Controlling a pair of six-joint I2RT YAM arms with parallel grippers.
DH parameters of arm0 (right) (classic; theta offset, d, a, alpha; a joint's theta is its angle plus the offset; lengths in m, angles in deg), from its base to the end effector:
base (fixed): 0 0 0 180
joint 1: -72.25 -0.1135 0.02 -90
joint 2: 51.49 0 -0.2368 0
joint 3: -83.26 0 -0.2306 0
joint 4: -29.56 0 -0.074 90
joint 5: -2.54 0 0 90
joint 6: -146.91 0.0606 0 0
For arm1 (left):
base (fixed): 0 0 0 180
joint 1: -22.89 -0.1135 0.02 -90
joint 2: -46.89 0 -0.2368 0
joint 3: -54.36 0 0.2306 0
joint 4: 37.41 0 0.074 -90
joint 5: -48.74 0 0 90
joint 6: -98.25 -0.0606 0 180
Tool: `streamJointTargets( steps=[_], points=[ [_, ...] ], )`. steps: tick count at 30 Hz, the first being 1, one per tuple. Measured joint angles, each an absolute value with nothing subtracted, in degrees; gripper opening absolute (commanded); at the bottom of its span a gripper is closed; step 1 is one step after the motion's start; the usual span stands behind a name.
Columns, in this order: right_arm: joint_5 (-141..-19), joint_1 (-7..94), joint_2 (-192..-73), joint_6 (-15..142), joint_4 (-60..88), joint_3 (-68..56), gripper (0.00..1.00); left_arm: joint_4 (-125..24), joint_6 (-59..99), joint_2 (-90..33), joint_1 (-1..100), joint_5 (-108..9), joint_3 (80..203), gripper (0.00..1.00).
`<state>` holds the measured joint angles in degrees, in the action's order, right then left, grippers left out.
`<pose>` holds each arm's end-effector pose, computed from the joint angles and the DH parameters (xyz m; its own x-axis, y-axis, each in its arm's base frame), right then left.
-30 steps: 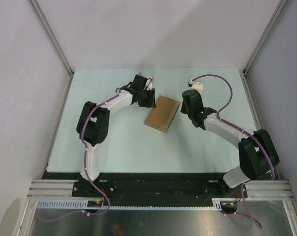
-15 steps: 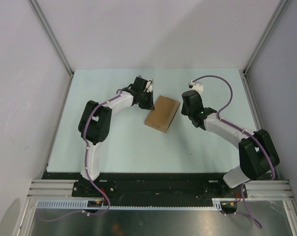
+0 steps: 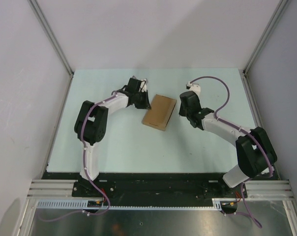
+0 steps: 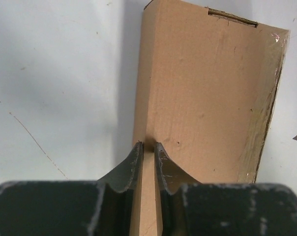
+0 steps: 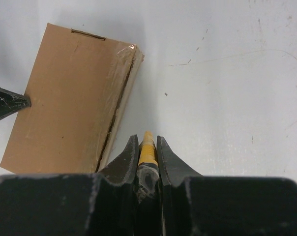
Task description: Unpack the express box
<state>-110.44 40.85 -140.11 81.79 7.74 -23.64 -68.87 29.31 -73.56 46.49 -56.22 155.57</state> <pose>0.3023 0.1568 0.2098 -0.5600 0.1120 -0.8209 0.0230 0.9925 0.1197 0.3985 -0.1912 0.1391 -0.8546 -0.0055 -0.5193 0.2459 0.8764 -0.4140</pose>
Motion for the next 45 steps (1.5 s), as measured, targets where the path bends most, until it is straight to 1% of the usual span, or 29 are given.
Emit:
streamJointTargets(
  steps=[6, 12, 17, 23, 26, 27, 45],
  points=[
    [-109.54, 40.81, -141.03, 81.88, 9.27, -23.64, 0.00, -67.72, 29.84, -73.32, 45.87, -57.09, 154.43, 0.10],
    [-108.97, 40.66, -141.99, 81.94, 9.71, -23.64, 0.00, -65.36, 31.04, -73.49, 43.08, -63.71, 152.68, 0.06],
    [-108.47, 40.46, -142.32, 81.94, 10.36, -23.64, 0.00, -65.12, 31.96, -74.26, 40.61, -68.50, 152.61, 0.06],
    [-107.51, 40.42, -143.39, 82.19, 11.17, -23.64, 0.00, -64.81, 33.75, -74.91, 38.40, -70.64, 152.20, 0.06],
    [-107.01, 40.33, -143.65, 82.19, 12.29, -23.64, 0.00, -67.37, 34.30, -75.90, 37.15, -70.47, 150.71, 0.06],
    [-106.70, 40.29, -143.68, 82.19, 12.72, -23.64, 0.00, -67.65, 35.00, -76.27, 36.63, -72.76, 150.47, 0.06],
    [-102.81, 38.19, -144.33, 80.31, 19.74, -23.57, 0.00, -70.89, 35.26, -75.63, 36.76, -74.58, 149.90, 0.09]
  ],
)
